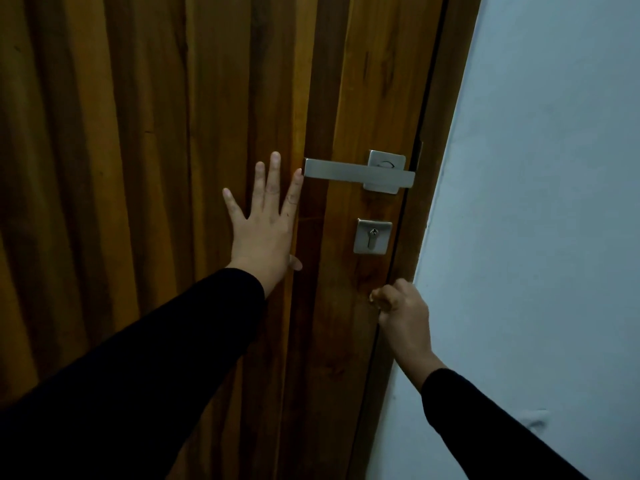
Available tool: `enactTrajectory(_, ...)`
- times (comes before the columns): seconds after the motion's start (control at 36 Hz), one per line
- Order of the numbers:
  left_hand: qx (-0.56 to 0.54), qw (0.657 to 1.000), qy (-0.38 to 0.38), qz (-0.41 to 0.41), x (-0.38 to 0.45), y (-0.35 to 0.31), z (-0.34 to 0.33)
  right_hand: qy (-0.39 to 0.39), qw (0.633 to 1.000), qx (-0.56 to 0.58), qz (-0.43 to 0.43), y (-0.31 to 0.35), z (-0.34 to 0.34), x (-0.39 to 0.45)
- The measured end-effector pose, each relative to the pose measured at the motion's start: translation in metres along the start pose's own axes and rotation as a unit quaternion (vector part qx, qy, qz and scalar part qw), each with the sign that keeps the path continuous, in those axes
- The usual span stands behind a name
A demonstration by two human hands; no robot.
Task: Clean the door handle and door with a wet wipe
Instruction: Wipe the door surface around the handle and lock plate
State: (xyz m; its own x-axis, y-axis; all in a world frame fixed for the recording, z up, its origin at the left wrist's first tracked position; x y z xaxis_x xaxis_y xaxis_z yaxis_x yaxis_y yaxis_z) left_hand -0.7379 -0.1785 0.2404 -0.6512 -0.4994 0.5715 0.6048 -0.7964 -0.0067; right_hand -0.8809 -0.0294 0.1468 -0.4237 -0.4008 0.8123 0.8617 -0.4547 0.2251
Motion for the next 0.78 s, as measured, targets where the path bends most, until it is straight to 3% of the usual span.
enactTrajectory(0.33, -0.006, 1.000, -0.011, -0.004, 0.002, -0.004, 0.006, 0.127, 0.988, -0.059, 0.065, 0.003, -0.026, -0.035)
enactTrajectory(0.39, -0.005, 1.000, -0.012, -0.003, 0.001, -0.004, 0.006, 0.110, 0.991, -0.035, 0.070, 0.005, -0.017, -0.029)
enactTrajectory(0.58, -0.006, 1.000, -0.016, -0.004, 0.002, -0.003, 0.007, -0.059, 0.997, 0.041, 0.035, 0.022, 0.036, 0.028)
enactTrajectory(0.78, -0.005, 1.000, -0.010, -0.002, 0.000, -0.003, 0.006, -0.045, 0.998, 0.014, 0.047, 0.031, 0.024, 0.027)
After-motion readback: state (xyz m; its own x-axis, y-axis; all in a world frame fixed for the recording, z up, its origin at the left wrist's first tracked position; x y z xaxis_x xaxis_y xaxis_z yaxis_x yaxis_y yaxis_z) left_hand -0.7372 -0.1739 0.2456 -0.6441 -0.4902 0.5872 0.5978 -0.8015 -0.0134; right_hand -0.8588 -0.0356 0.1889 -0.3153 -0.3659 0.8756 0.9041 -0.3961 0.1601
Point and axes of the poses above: each hand's wrist, its own x-axis towards the middle knuckle, its own z-axis out of the back of the hand, y = z × x, the point moved 8 cm from there along x, towards the middle knuckle, and after that the axes turned 4 degrees about -x, right-handed, at the moved point
